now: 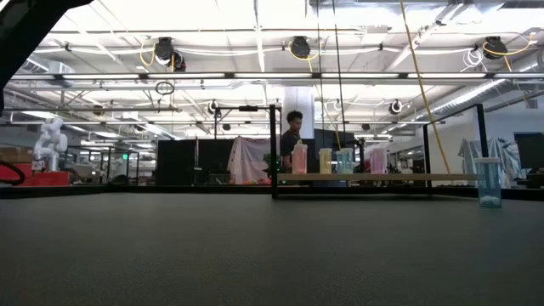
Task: Pick and place medicine bottles onto shelf by color
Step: Put the yellow pill bottle aligned with the other yellow pill bottles on the shelf
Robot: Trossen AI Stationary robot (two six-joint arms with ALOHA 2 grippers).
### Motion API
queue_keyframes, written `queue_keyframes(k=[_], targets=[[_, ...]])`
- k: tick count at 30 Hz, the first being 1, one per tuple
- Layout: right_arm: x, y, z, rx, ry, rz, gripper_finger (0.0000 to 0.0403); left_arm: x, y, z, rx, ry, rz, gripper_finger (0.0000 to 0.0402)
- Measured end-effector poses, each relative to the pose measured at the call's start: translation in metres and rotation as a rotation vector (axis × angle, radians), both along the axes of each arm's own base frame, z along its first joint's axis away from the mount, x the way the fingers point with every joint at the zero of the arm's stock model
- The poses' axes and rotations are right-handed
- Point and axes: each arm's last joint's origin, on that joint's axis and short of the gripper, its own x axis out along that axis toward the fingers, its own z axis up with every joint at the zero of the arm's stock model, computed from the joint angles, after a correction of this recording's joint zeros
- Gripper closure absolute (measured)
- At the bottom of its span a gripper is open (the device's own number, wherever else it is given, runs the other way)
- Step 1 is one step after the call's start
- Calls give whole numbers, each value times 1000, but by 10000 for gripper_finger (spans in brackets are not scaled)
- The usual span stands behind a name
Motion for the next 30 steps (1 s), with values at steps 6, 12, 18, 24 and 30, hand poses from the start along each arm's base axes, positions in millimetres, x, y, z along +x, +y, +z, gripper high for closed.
queue_keyframes(k=[6,12,18,24,30], targets=[[-1,0,-3,-13,29,0,208,0,0,0,1,-1,1,290],[-1,0,-3,-14,33,0,222,0,0,0,0,-1,1,304],[-1,0,-4,-6,35,2,263,0,1,0,0,-1,1,293],[-1,0,-4,-6,39,1,293,0,3,0,-17,2,10,291],[6,0,-6,-38,58,-51,284,-5,14,-16,-207,201,189,246]])
